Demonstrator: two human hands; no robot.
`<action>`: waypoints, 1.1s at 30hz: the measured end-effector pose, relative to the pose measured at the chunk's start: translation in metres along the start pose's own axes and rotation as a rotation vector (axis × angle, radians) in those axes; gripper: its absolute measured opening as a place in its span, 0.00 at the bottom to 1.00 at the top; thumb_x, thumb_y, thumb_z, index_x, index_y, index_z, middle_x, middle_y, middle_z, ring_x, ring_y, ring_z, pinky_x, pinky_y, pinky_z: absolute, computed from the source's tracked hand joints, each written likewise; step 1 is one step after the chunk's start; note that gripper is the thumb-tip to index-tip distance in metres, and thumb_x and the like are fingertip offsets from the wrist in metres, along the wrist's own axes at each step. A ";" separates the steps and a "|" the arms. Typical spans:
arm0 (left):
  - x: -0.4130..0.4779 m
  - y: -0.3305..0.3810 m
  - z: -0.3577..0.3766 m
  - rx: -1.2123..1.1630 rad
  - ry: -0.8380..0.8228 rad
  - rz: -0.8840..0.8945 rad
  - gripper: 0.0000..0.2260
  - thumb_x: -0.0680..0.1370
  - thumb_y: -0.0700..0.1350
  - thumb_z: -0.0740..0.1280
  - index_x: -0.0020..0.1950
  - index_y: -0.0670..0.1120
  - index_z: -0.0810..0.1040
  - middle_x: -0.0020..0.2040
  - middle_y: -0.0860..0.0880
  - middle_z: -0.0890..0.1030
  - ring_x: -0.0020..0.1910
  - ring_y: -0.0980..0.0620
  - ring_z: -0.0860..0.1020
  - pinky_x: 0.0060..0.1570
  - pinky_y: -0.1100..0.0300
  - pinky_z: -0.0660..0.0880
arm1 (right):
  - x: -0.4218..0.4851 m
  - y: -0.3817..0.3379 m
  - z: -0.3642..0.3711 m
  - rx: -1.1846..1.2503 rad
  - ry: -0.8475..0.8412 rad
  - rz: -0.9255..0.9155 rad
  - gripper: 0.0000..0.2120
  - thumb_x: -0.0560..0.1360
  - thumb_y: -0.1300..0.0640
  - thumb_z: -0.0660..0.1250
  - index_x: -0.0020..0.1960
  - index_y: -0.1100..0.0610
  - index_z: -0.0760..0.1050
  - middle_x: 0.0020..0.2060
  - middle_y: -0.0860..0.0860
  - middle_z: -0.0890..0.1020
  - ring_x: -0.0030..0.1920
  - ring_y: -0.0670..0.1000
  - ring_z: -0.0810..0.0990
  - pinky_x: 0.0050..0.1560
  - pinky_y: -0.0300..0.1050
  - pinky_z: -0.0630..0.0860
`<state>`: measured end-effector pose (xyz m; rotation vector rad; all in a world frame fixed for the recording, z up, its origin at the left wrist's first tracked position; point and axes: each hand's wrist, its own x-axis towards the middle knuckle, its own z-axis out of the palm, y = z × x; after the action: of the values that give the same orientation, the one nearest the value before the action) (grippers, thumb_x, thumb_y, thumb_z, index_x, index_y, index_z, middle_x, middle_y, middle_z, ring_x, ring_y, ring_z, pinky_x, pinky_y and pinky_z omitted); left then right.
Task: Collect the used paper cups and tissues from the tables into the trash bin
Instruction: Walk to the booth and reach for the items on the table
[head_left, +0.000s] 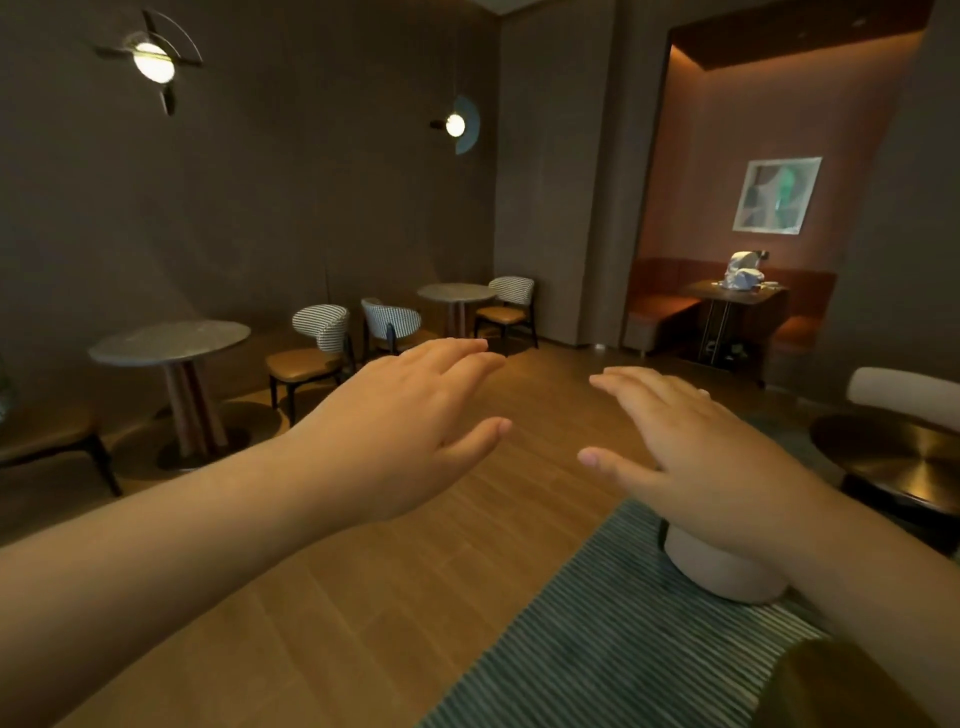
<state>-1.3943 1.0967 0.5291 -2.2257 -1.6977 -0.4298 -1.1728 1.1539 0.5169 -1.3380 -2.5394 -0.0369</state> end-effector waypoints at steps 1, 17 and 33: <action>0.022 -0.016 0.013 0.002 0.006 0.009 0.28 0.77 0.64 0.49 0.76 0.57 0.51 0.76 0.59 0.54 0.73 0.60 0.55 0.68 0.65 0.55 | 0.026 0.007 0.008 -0.012 -0.017 0.001 0.35 0.75 0.35 0.54 0.76 0.44 0.46 0.75 0.40 0.51 0.74 0.41 0.50 0.70 0.42 0.52; 0.412 -0.195 0.217 -0.089 -0.069 0.137 0.29 0.78 0.61 0.55 0.76 0.56 0.52 0.76 0.56 0.55 0.73 0.57 0.58 0.68 0.60 0.60 | 0.386 0.195 0.090 -0.106 -0.068 0.184 0.36 0.73 0.32 0.52 0.76 0.44 0.46 0.75 0.41 0.51 0.74 0.43 0.51 0.72 0.56 0.58; 0.768 -0.247 0.402 -0.079 -0.149 0.116 0.29 0.78 0.62 0.55 0.77 0.56 0.51 0.77 0.56 0.54 0.74 0.58 0.55 0.69 0.62 0.55 | 0.689 0.490 0.165 0.016 -0.023 0.219 0.35 0.75 0.36 0.54 0.76 0.47 0.47 0.76 0.44 0.52 0.74 0.44 0.50 0.71 0.43 0.52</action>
<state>-1.4186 1.9971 0.4983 -2.4543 -1.6372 -0.3150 -1.1820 2.0145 0.4790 -1.6096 -2.3901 0.0421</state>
